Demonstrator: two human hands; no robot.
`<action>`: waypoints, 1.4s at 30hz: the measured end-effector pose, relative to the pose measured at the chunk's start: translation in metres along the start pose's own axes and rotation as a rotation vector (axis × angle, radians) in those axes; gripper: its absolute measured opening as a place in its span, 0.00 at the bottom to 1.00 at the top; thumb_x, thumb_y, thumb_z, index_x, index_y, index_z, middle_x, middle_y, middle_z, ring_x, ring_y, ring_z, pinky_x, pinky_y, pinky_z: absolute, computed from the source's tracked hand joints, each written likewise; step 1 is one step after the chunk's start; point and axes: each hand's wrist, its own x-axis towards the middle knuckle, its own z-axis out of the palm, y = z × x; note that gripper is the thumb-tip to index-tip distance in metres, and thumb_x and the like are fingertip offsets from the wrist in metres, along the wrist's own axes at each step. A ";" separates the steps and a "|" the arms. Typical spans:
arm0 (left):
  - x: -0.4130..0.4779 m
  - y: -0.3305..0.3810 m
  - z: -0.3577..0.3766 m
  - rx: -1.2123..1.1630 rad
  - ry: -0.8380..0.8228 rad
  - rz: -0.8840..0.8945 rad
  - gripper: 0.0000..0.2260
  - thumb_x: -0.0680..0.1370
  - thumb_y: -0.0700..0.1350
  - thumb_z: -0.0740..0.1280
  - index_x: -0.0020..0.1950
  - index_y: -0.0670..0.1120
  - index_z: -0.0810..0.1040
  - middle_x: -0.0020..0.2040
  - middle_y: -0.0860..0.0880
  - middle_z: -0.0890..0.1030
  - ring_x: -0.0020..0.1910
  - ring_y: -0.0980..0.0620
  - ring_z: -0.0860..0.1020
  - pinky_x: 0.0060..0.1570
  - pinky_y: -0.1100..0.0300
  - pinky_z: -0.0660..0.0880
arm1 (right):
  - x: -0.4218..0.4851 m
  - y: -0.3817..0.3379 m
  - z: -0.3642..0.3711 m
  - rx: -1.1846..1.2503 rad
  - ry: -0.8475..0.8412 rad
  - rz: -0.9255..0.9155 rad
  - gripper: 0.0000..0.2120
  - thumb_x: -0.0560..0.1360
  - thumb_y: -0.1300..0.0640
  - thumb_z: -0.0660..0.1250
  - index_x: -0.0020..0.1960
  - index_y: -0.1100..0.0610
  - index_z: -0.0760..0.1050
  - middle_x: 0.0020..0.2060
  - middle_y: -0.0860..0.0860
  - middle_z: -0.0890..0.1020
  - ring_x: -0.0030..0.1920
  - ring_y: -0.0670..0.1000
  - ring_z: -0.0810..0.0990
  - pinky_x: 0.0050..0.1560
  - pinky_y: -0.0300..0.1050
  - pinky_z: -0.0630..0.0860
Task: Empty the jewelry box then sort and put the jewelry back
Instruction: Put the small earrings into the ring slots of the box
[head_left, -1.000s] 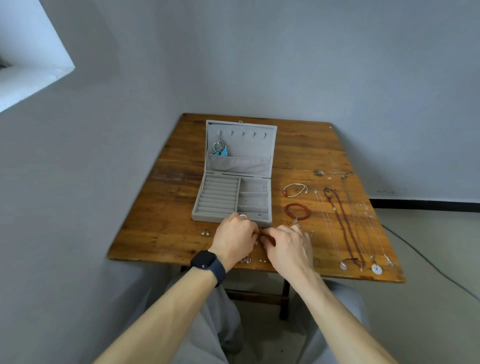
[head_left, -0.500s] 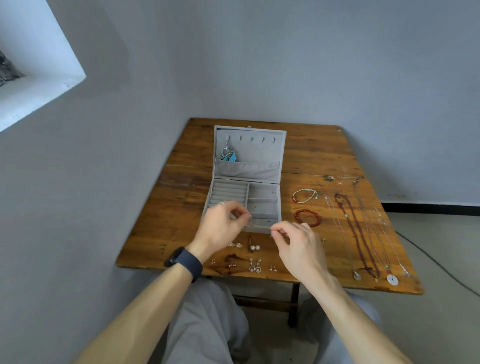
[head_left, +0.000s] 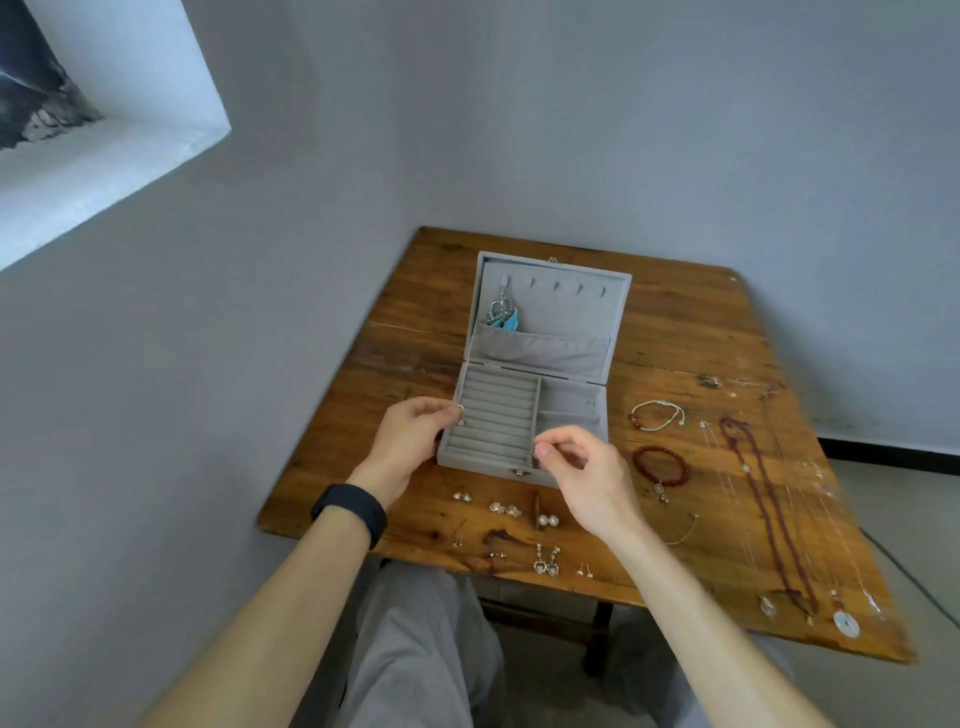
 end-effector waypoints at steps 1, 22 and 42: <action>-0.002 0.001 0.000 -0.023 -0.017 -0.008 0.07 0.79 0.46 0.71 0.55 0.47 0.83 0.55 0.47 0.85 0.58 0.49 0.81 0.63 0.46 0.77 | 0.000 0.003 -0.001 -0.001 0.004 0.003 0.04 0.78 0.53 0.70 0.49 0.43 0.81 0.47 0.39 0.85 0.53 0.40 0.81 0.55 0.37 0.74; -0.006 0.011 -0.014 0.257 -0.029 0.182 0.05 0.80 0.48 0.67 0.53 0.52 0.82 0.51 0.55 0.83 0.52 0.57 0.81 0.57 0.55 0.77 | 0.022 -0.014 0.004 -0.166 -0.050 -0.109 0.07 0.79 0.53 0.68 0.54 0.46 0.83 0.47 0.36 0.83 0.48 0.34 0.78 0.47 0.26 0.70; 0.012 -0.014 -0.049 0.249 -0.002 0.190 0.03 0.79 0.49 0.68 0.50 0.53 0.82 0.48 0.56 0.83 0.53 0.58 0.79 0.52 0.60 0.74 | 0.117 -0.028 0.056 -0.523 -0.026 -0.044 0.09 0.78 0.45 0.68 0.53 0.45 0.84 0.50 0.44 0.86 0.53 0.50 0.82 0.54 0.52 0.80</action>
